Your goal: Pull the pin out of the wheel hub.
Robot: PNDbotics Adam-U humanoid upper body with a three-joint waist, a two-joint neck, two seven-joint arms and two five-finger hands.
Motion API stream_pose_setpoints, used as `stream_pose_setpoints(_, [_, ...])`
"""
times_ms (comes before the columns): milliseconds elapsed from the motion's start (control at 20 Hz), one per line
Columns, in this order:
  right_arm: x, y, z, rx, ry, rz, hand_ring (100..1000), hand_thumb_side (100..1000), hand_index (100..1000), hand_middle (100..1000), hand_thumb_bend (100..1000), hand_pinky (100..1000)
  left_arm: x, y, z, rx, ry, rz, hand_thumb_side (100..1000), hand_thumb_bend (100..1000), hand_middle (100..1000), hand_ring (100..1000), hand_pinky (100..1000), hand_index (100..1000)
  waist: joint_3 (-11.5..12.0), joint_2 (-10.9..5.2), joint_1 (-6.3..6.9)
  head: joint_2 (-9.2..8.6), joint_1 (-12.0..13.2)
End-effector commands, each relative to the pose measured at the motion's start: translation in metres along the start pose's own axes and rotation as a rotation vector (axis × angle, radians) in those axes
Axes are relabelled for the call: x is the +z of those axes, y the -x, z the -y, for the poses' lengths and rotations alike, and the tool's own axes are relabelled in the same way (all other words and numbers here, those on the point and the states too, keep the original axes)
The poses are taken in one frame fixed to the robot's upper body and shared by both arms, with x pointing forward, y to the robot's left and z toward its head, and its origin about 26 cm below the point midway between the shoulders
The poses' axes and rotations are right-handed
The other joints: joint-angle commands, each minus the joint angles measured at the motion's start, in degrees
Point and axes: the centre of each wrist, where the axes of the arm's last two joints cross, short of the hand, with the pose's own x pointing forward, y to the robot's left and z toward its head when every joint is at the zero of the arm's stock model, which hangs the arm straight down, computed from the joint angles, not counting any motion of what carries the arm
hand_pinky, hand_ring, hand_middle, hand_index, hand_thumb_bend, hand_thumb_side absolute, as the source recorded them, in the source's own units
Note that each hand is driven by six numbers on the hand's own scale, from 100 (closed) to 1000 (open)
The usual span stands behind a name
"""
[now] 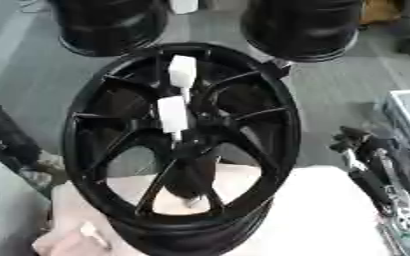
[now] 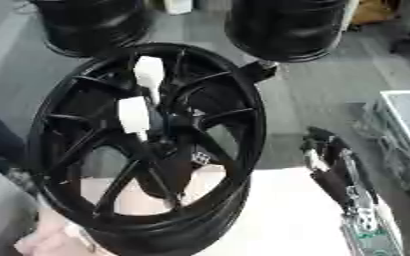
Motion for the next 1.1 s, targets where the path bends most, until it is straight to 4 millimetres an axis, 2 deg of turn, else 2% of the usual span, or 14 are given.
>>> stream_pose_setpoints(50, [-0.004, -0.004, 0.003, 0.007, -0.001, 0.02, 662, 509, 803, 666, 100, 768, -0.002, -0.008, -0.003, -0.023, 0.004, 0.025, 659, 405, 496, 489, 667, 733, 0.0, -0.87, -0.02, 0.16, 0.01])
stream_pose_setpoints(350, [-0.005, -0.004, 0.003, 0.007, -0.004, 0.023, 663, 510, 804, 666, 100, 768, -0.002, -0.013, -0.004, -0.038, 0.015, 0.042, 653, 400, 497, 489, 667, 734, -0.16, -0.87, 0.06, -0.02, 0.06])
stream_pose_setpoints(550, [-0.005, -0.004, 0.004, 0.011, -0.006, 0.022, 662, 509, 804, 666, 100, 768, -0.004, -0.034, -0.017, -0.166, 0.091, 0.125, 597, 407, 515, 505, 676, 748, -0.58, -0.96, 0.37, -0.08, 0.05])
stream_pose_setpoints(650, [-0.005, -0.004, 0.005, 0.015, -0.007, 0.019, 662, 510, 803, 666, 100, 768, -0.01, -0.055, -0.03, -0.293, 0.181, 0.216, 549, 443, 552, 534, 692, 773, -0.92, -1.0, 0.7, -0.11, 0.08])
stream_pose_setpoints(800, [-0.005, -0.004, 0.006, 0.023, -0.013, 0.017, 662, 510, 804, 666, 100, 768, -0.025, -0.099, -0.047, -0.573, 0.392, 0.37, 521, 503, 622, 590, 722, 816, -1.54, -1.13, 1.24, -0.28, 0.01])
stream_pose_setpoints(950, [-0.006, -0.004, 0.007, 0.029, -0.024, 0.016, 662, 510, 804, 666, 100, 768, -0.043, -0.137, -0.047, -0.818, 0.614, 0.45, 521, 572, 659, 615, 730, 833, -2.27, -1.22, 1.65, -0.38, 0.19])
stream_pose_setpoints(1100, [-0.006, -0.004, 0.006, 0.033, -0.037, 0.016, 662, 511, 804, 666, 100, 768, -0.065, -0.166, -0.039, -0.998, 0.768, 0.487, 526, 616, 672, 624, 726, 834, -3.38, -1.33, 2.09, -0.42, 0.79])
